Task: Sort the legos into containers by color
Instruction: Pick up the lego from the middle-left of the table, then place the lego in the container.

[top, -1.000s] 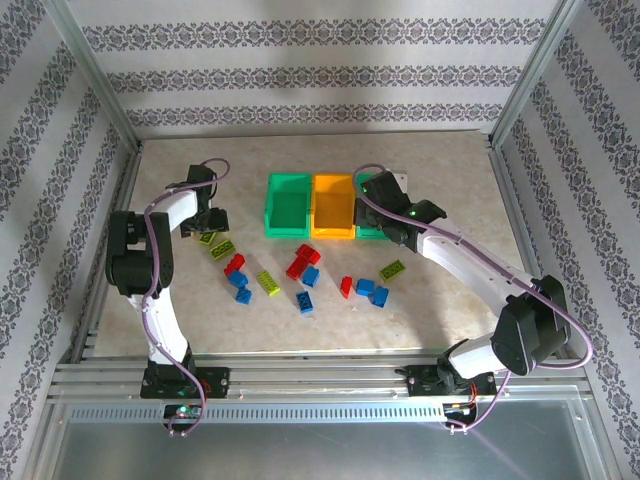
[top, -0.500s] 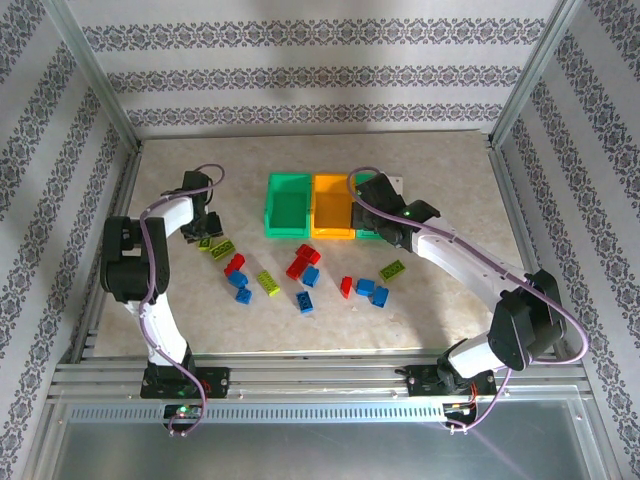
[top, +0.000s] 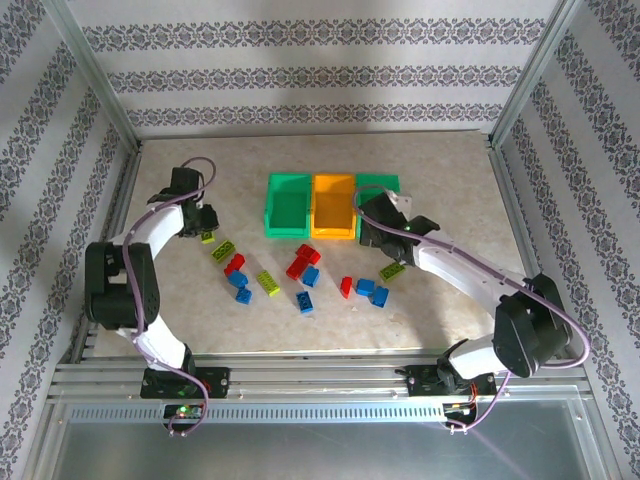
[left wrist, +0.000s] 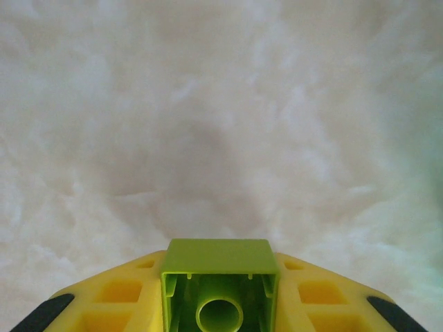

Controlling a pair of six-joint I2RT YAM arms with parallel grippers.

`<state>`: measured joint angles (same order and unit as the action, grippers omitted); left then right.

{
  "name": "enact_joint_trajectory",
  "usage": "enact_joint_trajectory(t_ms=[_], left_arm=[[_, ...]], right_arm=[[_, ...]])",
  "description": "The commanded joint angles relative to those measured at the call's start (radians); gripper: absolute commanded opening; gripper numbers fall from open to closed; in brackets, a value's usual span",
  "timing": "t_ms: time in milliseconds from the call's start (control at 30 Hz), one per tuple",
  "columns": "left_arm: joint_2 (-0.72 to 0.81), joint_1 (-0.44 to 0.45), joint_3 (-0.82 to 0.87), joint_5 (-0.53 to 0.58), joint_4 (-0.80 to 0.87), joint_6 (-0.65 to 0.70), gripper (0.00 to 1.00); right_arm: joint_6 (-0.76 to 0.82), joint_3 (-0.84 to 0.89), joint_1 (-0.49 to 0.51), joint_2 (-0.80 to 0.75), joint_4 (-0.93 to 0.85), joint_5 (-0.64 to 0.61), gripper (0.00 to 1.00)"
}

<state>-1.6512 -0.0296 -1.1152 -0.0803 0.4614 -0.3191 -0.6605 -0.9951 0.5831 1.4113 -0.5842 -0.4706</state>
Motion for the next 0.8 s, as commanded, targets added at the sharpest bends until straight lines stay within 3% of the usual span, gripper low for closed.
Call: enact_joint_trajectory(t_ms=[0, 367, 567, 767], left_arm=[[0.074, 0.06, 0.014, -0.034, -0.083, -0.038, 0.17], [0.035, 0.397, -0.137, 0.084, -0.145, -0.052, 0.16], [-0.075, 0.489, -0.232, 0.138, -0.141, -0.037, 0.16], [-0.199, 0.556, -0.334, 0.313, -0.093, 0.031, 0.16]], right_arm=[[-0.083, 0.056, 0.02, -0.065, 0.011, -0.066, 0.98], [-0.213, 0.181, 0.041, -0.177, -0.009, -0.115, 0.96], [-0.238, 0.219, 0.039, -0.197, -0.012, -0.1, 0.96], [-0.235, 0.223, 0.039, -0.201, -0.01, -0.103, 0.96]])
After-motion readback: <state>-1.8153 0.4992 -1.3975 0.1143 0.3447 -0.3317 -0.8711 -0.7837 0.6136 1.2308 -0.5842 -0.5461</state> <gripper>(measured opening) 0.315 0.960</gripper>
